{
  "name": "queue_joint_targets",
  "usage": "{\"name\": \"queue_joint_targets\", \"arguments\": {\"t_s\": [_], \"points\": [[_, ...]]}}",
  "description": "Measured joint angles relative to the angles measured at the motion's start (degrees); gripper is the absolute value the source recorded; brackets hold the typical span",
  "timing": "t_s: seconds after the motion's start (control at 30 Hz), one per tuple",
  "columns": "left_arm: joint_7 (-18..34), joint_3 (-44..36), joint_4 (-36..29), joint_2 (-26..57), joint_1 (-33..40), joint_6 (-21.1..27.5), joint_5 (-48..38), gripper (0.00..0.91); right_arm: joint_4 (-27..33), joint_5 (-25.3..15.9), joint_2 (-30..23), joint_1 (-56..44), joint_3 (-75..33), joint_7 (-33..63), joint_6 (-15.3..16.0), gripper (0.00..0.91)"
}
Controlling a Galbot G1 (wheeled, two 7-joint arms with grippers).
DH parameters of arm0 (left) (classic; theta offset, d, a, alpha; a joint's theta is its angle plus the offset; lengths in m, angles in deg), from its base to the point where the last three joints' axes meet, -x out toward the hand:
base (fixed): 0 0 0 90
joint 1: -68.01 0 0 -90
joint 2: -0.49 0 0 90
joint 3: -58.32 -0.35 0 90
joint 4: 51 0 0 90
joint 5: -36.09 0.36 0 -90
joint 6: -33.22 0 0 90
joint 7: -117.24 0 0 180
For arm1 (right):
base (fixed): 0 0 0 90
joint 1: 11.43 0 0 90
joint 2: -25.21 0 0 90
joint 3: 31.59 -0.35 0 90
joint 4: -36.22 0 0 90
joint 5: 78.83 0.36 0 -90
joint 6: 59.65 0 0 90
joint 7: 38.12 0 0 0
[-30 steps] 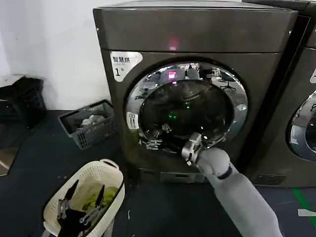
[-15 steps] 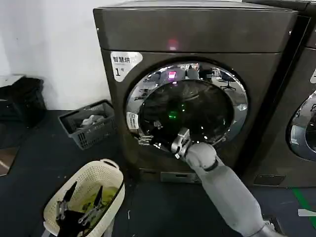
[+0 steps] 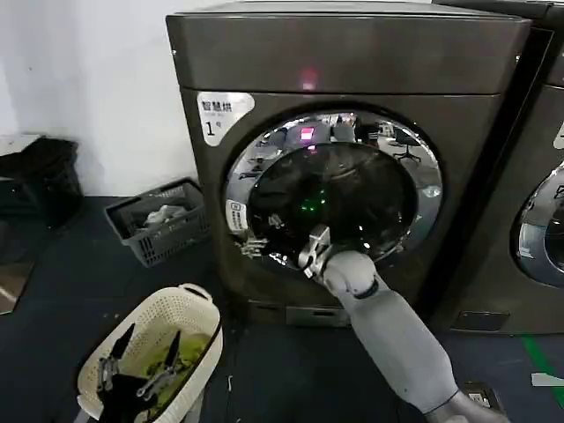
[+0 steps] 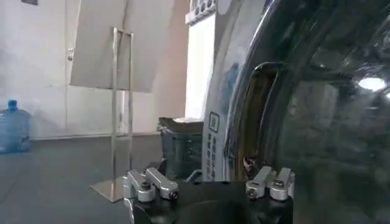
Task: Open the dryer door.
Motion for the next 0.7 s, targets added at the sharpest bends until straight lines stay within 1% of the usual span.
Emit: {"name": "queue_joint_targets", "arguments": {"t_s": [0.13, 0.23, 0.43, 0.57, 0.7], "points": [[-1.27, 0.63, -0.58, 0.50, 0.10, 1.72, -0.43, 0.907, 0.41, 0.71, 0.55, 0.06, -0.21, -1.83, 0.64, 0.907], [-1.87, 1.19, -0.82, 0.93, 0.31, 2.66, -1.00, 0.907, -0.05, 1.59, 1.18, -0.09, -0.49, -3.74, 0.59, 0.907], [-3.84, 2.64, -0.48, 2.43, 1.20, 4.30, -4.53, 0.907, -1.17, 1.90, 2.21, -0.75, -1.09, -8.23, 0.06, 0.907], [-4.11, 3.00, 0.34, 3.43, 1.85, 5.27, -6.16, 0.907, -2.77, 1.67, 3.59, -1.57, -1.68, -12.57, 0.55, 0.907], [-4.05, 2.91, 1.02, 3.98, 2.69, 6.16, -6.77, 0.907, -4.97, 1.67, 5.35, -2.81, -2.30, -18.39, 0.39, 0.907]]}}
